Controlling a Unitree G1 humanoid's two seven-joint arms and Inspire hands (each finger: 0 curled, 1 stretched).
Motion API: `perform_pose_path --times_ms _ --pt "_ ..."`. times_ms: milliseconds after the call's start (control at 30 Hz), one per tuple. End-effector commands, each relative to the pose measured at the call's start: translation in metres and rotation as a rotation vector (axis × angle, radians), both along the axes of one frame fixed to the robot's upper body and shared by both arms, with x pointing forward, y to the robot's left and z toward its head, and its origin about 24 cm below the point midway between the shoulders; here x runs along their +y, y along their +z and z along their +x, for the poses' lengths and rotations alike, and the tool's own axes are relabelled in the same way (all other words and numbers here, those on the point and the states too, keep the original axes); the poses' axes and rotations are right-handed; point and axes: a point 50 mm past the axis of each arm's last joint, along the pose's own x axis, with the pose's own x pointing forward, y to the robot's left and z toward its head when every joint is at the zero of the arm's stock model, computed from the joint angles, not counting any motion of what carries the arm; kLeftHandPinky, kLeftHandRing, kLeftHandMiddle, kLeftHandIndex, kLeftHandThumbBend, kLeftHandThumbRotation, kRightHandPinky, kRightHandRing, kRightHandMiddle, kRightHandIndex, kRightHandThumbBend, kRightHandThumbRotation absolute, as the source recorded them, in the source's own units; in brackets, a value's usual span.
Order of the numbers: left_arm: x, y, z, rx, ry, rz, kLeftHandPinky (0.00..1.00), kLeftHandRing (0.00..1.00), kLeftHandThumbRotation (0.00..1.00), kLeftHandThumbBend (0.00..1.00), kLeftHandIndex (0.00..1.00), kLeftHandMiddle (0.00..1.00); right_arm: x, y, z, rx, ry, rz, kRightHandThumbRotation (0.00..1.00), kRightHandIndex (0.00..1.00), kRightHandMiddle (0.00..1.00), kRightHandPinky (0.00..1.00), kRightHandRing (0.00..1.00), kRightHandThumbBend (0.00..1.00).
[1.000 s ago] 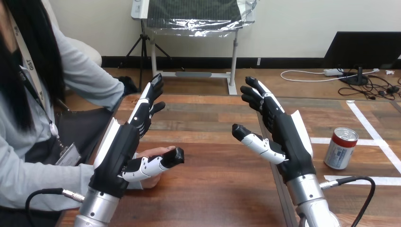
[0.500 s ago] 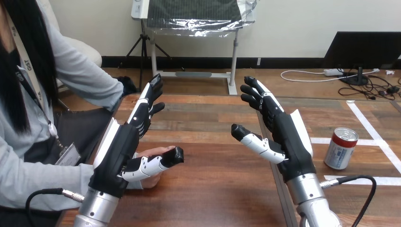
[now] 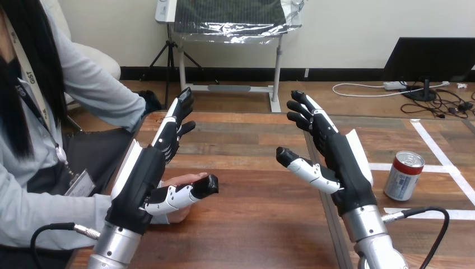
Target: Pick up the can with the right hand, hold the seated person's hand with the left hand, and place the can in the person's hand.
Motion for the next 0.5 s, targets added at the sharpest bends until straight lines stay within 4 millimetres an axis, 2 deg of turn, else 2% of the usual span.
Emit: perform_pose_path --times_ms 0,300,467 --pt "-0.004 0.024 0.017 -0.100 -0.010 -0.032 0.92 0.98 0.65 1.00 1.00 1.00 -0.005 0.042 0.020 -0.189 -0.006 0.002 0.62 0.92 0.89 0.89 0.87 1.00" --pt "-0.004 0.023 0.017 -0.090 -0.013 -0.043 0.93 0.99 0.63 1.00 1.00 1.00 -0.012 0.056 0.021 -0.264 -0.045 0.000 0.62 0.90 0.86 0.82 0.83 1.00" --pt "-0.004 0.022 0.017 -0.087 -0.010 -0.044 0.93 0.99 0.63 1.00 1.00 1.00 -0.016 0.063 0.021 -0.294 -0.052 0.013 0.59 0.90 0.87 0.82 0.85 1.00"
